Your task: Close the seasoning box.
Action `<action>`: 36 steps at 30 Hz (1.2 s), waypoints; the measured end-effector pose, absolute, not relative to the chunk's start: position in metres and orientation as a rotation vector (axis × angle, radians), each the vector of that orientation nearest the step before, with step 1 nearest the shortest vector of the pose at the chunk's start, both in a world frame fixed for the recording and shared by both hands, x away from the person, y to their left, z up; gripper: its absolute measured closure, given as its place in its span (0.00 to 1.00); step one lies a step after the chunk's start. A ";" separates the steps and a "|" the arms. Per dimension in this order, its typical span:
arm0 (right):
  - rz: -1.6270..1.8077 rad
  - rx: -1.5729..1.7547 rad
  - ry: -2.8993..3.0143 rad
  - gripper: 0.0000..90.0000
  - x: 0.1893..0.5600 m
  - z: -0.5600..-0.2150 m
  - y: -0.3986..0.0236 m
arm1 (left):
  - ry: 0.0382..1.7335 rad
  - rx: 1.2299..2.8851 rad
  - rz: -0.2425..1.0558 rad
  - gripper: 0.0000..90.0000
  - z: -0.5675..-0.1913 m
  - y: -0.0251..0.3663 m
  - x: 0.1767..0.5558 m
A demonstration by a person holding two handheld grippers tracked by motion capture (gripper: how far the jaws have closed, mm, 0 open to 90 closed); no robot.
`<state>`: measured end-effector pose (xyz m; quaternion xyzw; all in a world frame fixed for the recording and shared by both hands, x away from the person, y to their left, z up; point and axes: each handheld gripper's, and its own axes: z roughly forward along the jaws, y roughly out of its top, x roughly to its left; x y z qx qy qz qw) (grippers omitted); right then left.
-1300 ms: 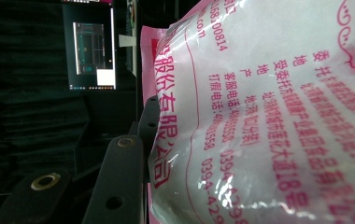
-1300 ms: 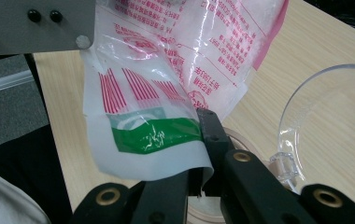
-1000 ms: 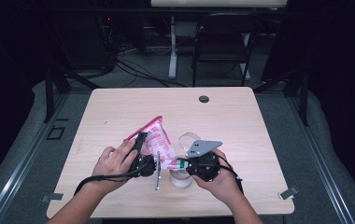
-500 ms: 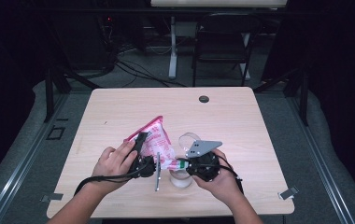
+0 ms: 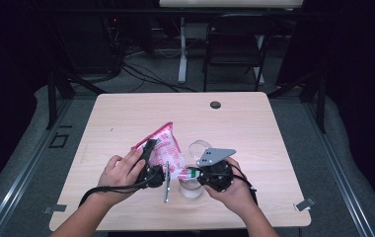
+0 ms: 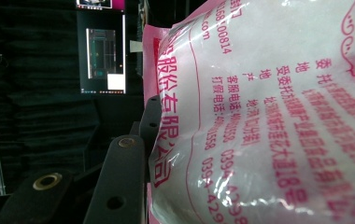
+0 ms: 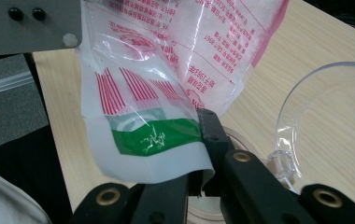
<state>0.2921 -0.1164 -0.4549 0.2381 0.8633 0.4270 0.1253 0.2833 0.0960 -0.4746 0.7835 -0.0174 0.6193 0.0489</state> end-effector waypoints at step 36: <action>1.230 0.701 2.518 1.00 0.293 -0.457 -0.116 | -0.074 2.357 1.912 0.74 -0.479 0.096 0.284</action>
